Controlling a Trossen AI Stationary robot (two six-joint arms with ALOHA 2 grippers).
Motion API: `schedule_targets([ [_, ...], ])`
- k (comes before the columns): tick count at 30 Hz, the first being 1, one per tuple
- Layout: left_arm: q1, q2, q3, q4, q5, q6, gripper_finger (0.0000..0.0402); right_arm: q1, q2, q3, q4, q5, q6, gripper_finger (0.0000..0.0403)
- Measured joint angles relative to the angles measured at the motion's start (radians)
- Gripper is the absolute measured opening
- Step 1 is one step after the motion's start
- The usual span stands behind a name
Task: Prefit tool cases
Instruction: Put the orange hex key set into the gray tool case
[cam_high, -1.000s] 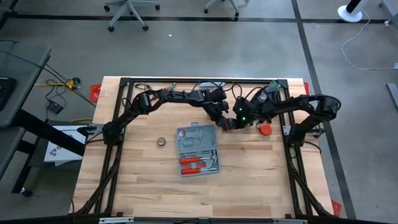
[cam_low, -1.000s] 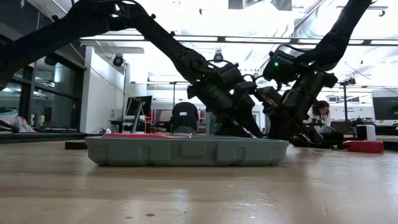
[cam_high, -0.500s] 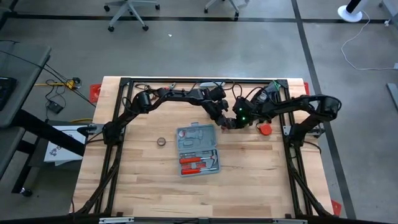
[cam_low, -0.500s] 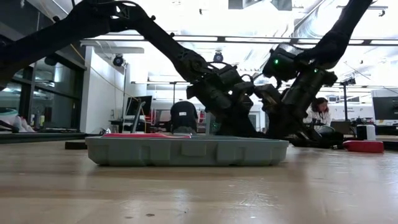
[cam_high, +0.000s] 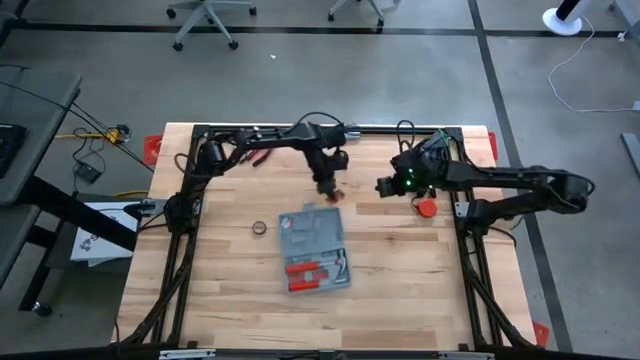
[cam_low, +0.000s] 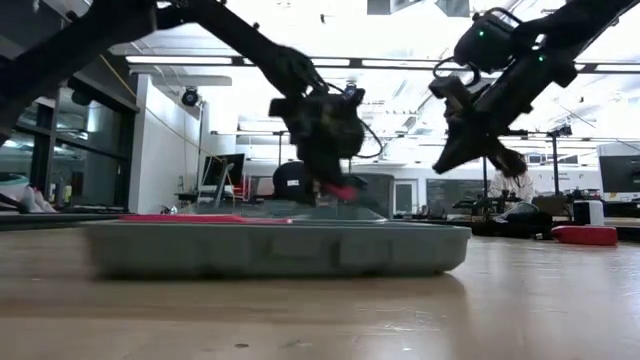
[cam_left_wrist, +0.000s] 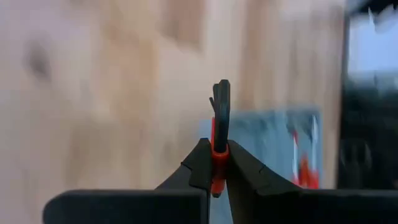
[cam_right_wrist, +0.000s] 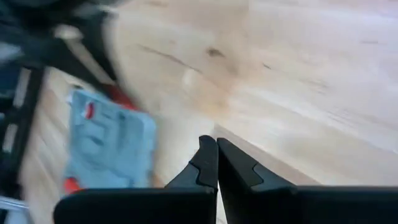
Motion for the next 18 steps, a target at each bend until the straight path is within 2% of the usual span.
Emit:
schedule_targets([
  [4,-0.005,-0.056,0.0,-0.132,-0.036,0.124,0.0014,0.005,0.02,-0.001,-0.066,0.005,-0.034,0.0],
  [7,-0.01,-0.098,0.002,-0.151,-0.087,0.128,0.0014,0.01,0.044,-0.001,-0.053,-0.007,-0.049,0.0],
  [12,-0.04,-0.149,0.003,-0.265,-0.07,0.135,0.0014,0.053,0.069,-0.001,-0.007,-0.023,-0.06,0.0],
  [15,-0.085,-0.147,0.003,-0.346,-0.072,0.151,0.0014,0.102,0.076,-0.001,-0.009,-0.025,-0.06,0.0],
  [18,-0.141,-0.147,-0.03,-0.358,-0.097,0.15,0.0014,0.171,0.078,-0.001,-0.02,-0.027,-0.019,0.0],
])
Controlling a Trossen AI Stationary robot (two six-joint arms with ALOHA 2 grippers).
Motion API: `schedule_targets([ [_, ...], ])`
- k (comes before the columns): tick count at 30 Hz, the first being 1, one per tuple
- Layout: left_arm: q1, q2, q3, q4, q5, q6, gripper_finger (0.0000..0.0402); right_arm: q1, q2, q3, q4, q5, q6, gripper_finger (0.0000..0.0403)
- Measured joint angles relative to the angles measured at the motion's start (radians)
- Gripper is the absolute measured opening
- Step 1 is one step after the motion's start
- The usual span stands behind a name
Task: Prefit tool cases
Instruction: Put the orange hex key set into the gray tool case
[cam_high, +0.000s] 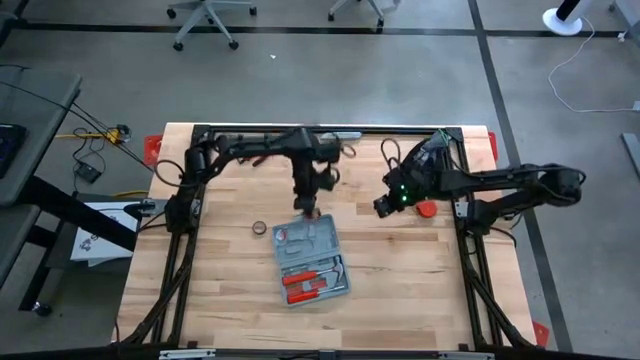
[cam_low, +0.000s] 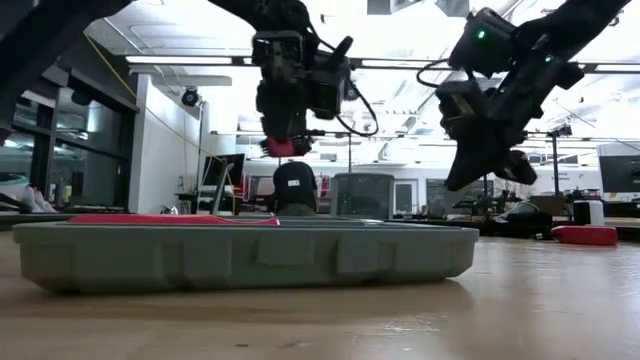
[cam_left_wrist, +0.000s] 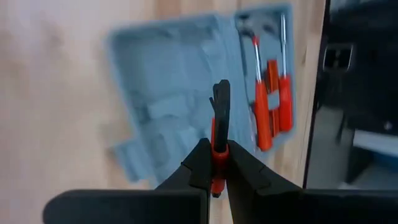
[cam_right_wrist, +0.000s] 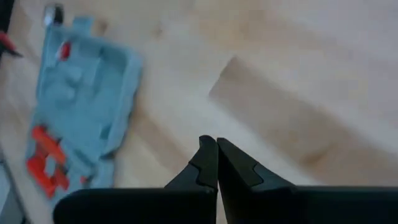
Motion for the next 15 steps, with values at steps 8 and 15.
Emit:
schedule_targets([
  [8,-0.087,-0.004,-0.124,0.051,-0.025,-0.033,0.0014,0.2,0.0,0.0,-0.001,0.054,0.12,0.0],
  [15,-0.092,-0.017,-0.226,0.16,-0.009,-0.089,0.0014,0.278,0.0,0.0,-0.003,0.111,0.178,0.0],
])
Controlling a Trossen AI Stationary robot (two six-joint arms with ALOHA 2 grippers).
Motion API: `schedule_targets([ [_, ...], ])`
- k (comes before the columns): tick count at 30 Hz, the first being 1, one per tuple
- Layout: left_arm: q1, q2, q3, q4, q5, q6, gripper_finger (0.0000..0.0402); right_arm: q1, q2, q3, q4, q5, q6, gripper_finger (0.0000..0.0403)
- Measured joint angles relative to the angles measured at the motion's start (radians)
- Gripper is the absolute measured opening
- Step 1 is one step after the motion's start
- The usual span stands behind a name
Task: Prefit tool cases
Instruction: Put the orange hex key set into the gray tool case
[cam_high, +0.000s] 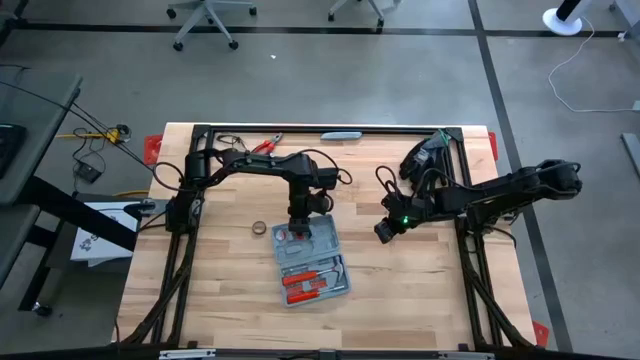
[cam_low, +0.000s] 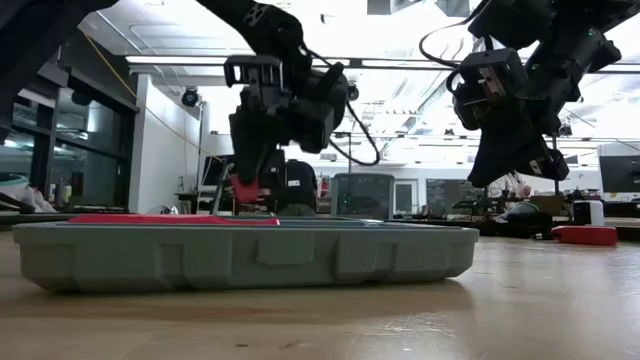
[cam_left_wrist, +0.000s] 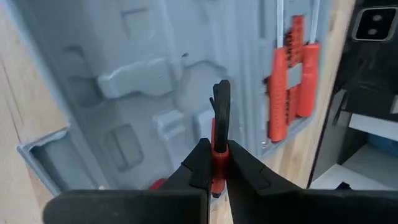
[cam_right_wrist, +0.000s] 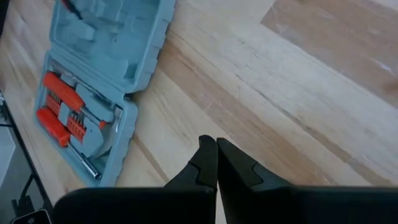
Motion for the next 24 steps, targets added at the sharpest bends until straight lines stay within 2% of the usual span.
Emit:
schedule_targets([
  [7,0.005,-0.037,-0.05,0.019,0.014,0.013,0.0014,0.008,0.003,0.0,-0.002,0.004,0.0,0.0],
  [13,0.054,-0.087,-0.13,0.039,0.125,0.019,0.0014,0.008,0.003,0.0,-0.002,0.004,-0.007,0.0],
  [18,0.087,-0.182,-0.246,0.047,0.131,0.013,0.0014,0.023,0.003,0.0,-0.002,0.013,0.004,0.0],
  [24,0.085,-0.2,-0.256,0.121,0.095,-0.014,0.0014,0.016,0.009,0.0,-0.001,0.043,-0.004,0.0],
])
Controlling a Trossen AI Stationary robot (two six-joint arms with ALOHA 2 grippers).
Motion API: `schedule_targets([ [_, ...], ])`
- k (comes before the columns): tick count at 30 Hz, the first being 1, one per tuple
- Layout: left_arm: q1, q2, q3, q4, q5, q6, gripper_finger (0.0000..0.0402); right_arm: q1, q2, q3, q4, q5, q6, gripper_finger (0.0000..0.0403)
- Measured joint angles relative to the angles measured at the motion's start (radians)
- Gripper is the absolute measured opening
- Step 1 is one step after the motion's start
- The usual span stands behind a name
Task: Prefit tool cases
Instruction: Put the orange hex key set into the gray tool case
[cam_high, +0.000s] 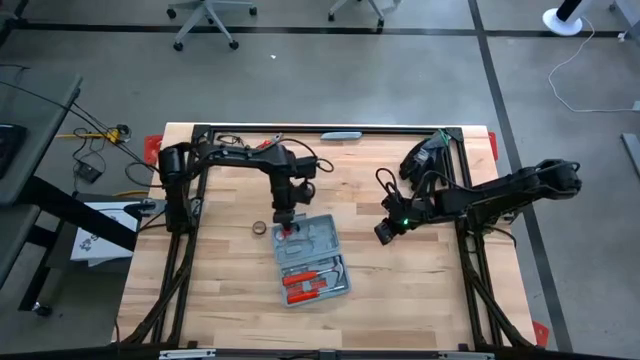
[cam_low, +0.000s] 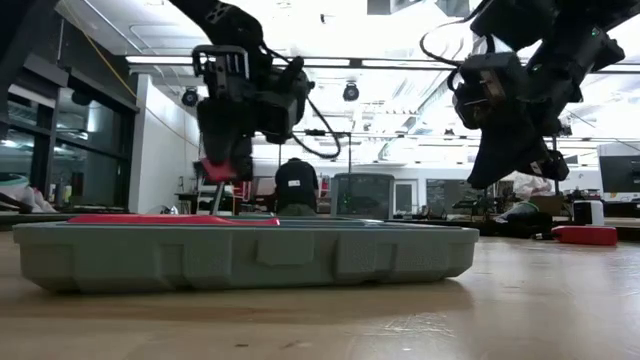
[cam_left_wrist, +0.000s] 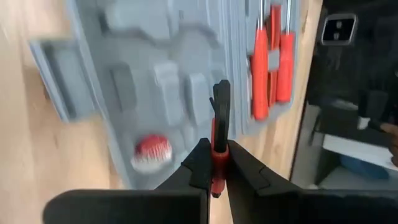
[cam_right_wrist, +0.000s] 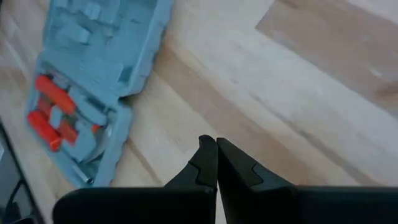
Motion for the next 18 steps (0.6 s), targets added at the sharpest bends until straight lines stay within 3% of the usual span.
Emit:
schedule_targets([
  [6,-0.017,0.002,0.0,0.123,-0.044,-0.057,0.0014,-0.03,0.037,0.0,0.016,-0.04,-0.022,0.0],
  [18,-0.025,0.022,0.0,0.151,-0.12,-0.076,0.0014,-0.031,0.126,0.0,0.112,-0.088,-0.03,0.0],
])
